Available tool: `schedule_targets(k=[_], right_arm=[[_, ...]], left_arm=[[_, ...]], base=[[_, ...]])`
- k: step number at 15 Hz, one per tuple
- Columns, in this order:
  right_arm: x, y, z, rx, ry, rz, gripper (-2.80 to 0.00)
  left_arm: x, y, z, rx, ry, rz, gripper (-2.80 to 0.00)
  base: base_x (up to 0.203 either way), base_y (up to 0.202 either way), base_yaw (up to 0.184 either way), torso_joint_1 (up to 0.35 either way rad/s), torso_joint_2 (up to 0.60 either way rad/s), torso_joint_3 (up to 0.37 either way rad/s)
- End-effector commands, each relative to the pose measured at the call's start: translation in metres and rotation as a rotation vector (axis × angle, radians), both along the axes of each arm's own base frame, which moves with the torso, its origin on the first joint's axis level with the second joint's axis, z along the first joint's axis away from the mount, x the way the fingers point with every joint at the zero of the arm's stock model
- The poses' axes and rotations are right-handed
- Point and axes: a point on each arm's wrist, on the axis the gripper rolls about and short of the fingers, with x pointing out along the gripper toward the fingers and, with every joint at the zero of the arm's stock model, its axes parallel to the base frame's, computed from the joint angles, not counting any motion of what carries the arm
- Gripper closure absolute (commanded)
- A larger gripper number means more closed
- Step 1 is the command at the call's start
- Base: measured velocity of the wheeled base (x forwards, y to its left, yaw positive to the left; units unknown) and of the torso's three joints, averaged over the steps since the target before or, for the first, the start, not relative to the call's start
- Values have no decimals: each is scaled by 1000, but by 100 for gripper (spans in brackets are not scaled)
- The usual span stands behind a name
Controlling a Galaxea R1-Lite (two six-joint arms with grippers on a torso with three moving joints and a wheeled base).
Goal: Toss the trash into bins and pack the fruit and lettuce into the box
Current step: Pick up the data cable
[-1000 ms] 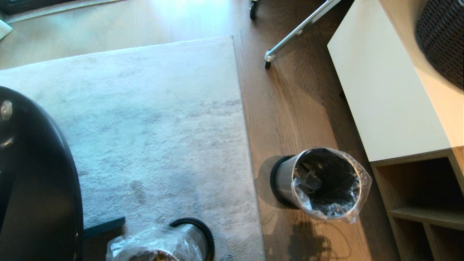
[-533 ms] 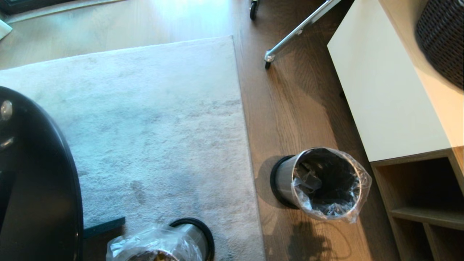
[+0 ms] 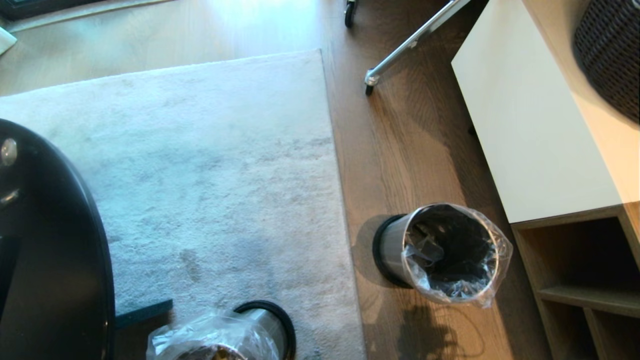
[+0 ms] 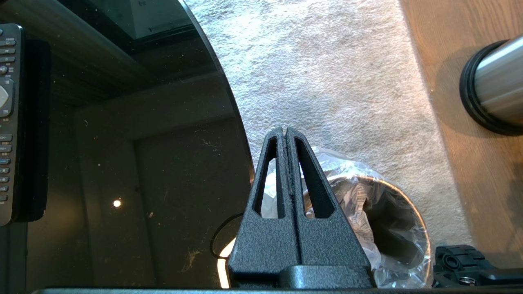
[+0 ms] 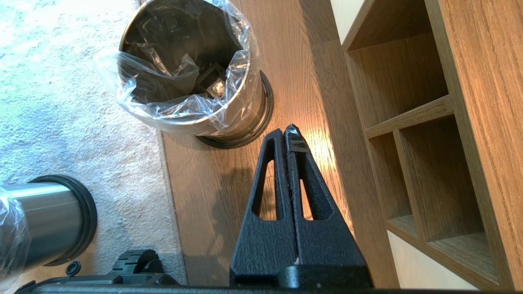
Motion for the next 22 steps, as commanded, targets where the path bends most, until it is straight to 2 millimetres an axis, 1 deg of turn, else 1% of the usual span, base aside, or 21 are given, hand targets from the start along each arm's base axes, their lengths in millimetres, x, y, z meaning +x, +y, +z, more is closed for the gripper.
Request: schedule_targets(k=[1, 3, 5, 22], right_arm=[[0, 0, 0, 0, 2, 0, 0], [0, 0, 0, 0, 2, 1, 0], [0, 0, 0, 0, 2, 1, 0], [0, 0, 0, 0, 2, 0, 0]], left_arm=[[0, 0, 0, 1, 1, 1, 0], [0, 0, 0, 2, 1, 0, 0], [0, 0, 0, -4, 1, 1, 0], [0, 0, 0, -4, 1, 0, 0]], base=[[0, 0, 0, 0, 0, 0], [0, 0, 0, 0, 0, 0], [-122, 0, 2, 14, 2, 4], [-189, 0, -2, 4, 2, 3]])
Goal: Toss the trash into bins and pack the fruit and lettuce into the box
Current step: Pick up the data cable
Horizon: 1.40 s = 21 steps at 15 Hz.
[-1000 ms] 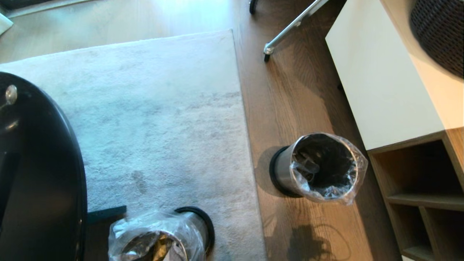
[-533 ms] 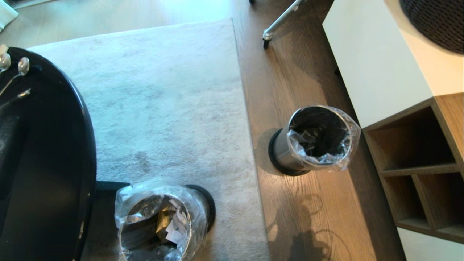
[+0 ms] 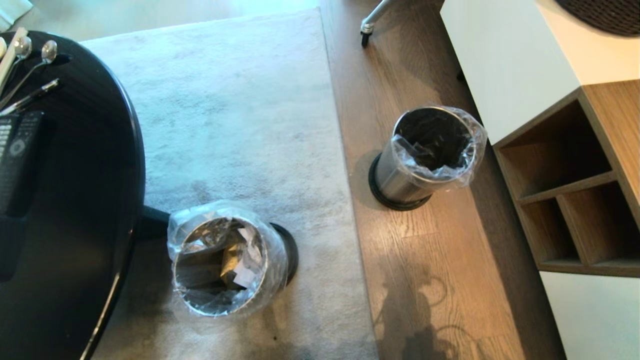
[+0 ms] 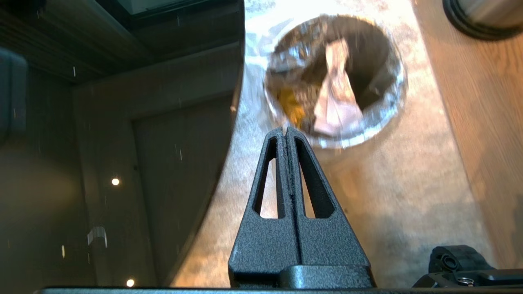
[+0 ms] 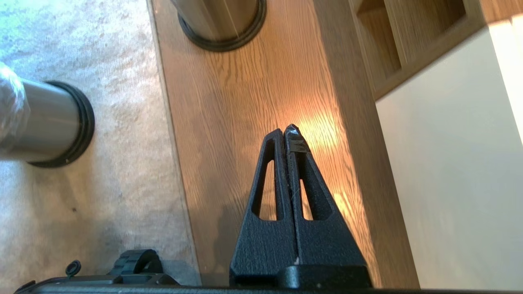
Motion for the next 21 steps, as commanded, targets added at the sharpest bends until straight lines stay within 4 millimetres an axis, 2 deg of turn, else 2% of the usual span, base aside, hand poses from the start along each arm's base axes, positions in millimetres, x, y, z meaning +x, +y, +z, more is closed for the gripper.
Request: schedule_targets(k=[1, 14, 21], right_arm=[[0, 0, 0, 1, 1, 0, 0], [0, 0, 0, 1, 2, 0, 0], [0, 0, 0, 1, 1, -1, 0]], left_arm=[[0, 0, 0, -1, 2, 1, 0], [0, 0, 0, -5, 2, 1, 0], [0, 0, 0, -5, 0, 0, 0]], base=[[-189, 0, -1, 7, 2, 6], [-188, 0, 0, 2, 2, 2], [-12, 0, 0, -1, 0, 1]])
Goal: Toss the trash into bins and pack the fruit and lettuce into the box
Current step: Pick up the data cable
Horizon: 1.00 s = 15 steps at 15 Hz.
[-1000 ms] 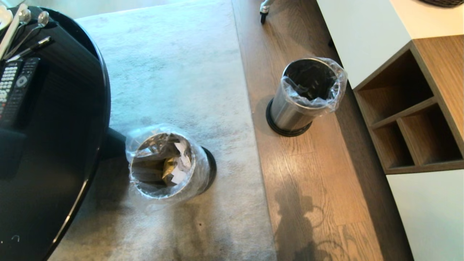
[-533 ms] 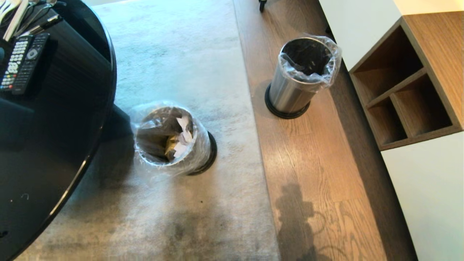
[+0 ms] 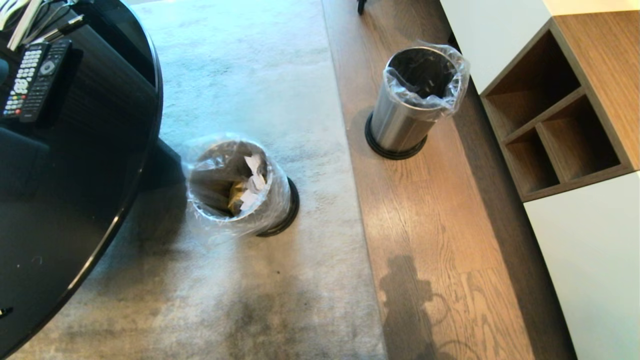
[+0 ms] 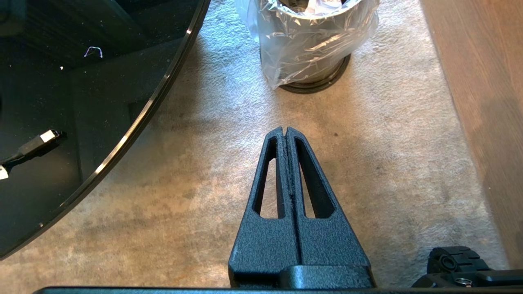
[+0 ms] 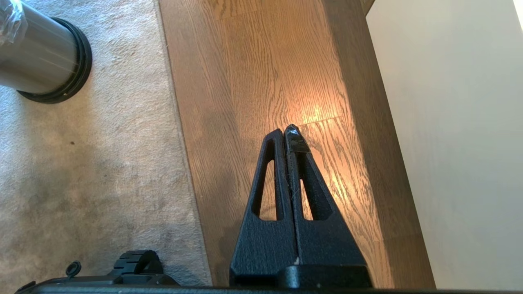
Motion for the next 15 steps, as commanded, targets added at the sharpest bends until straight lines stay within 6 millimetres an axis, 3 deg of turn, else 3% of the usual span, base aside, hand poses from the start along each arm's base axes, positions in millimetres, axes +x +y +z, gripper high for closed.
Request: schedule_targets(k=[1, 10, 15], right_arm=[[0, 0, 0, 1, 1, 0, 0], [0, 0, 0, 1, 1, 0, 0], [0, 0, 0, 1, 2, 1, 0]], left_arm=[[0, 0, 0, 0, 1, -1, 0], [0, 0, 0, -3, 2, 1, 0], [0, 0, 0, -3, 1, 0, 0]], base=[[0, 0, 0, 0, 0, 0], [0, 0, 0, 0, 0, 0], [0, 163, 2, 2, 3, 1]])
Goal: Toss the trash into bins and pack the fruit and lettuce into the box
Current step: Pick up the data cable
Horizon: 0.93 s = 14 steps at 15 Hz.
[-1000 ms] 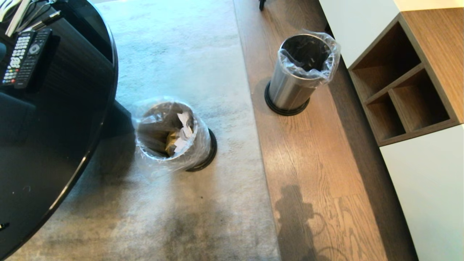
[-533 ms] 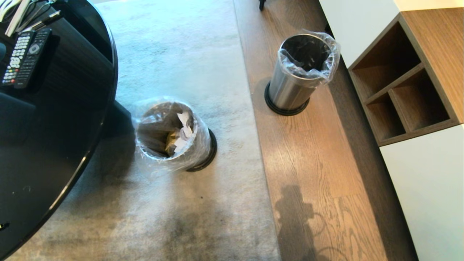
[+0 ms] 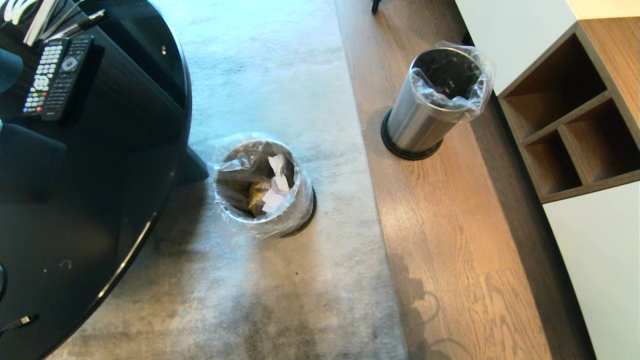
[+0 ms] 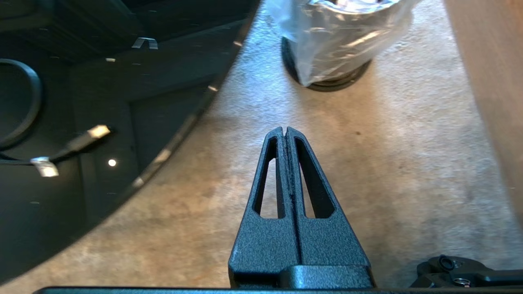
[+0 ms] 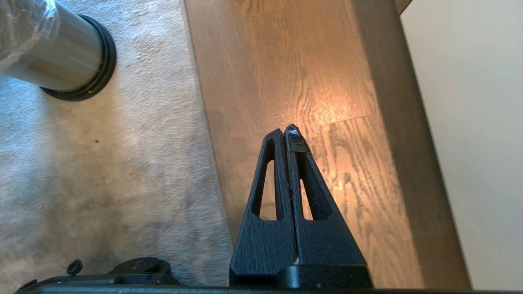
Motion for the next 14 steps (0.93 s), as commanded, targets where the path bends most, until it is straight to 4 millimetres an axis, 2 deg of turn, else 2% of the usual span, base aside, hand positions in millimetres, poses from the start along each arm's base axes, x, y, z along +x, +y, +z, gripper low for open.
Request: schedule_targets(k=[1, 10, 14], right_arm=[[0, 0, 0, 0, 0, -4, 0], [0, 0, 0, 0, 1, -4, 0], [0, 0, 0, 0, 0, -4, 0]], left_arm=[[0, 0, 0, 1, 0, -1, 0], [0, 0, 0, 1, 0, -1, 0], [0, 0, 0, 1, 2, -1, 0]], base=[[0, 191, -1, 5, 2, 2], [0, 182, -1, 1, 2, 2], [0, 20, 1, 2, 1, 1]])
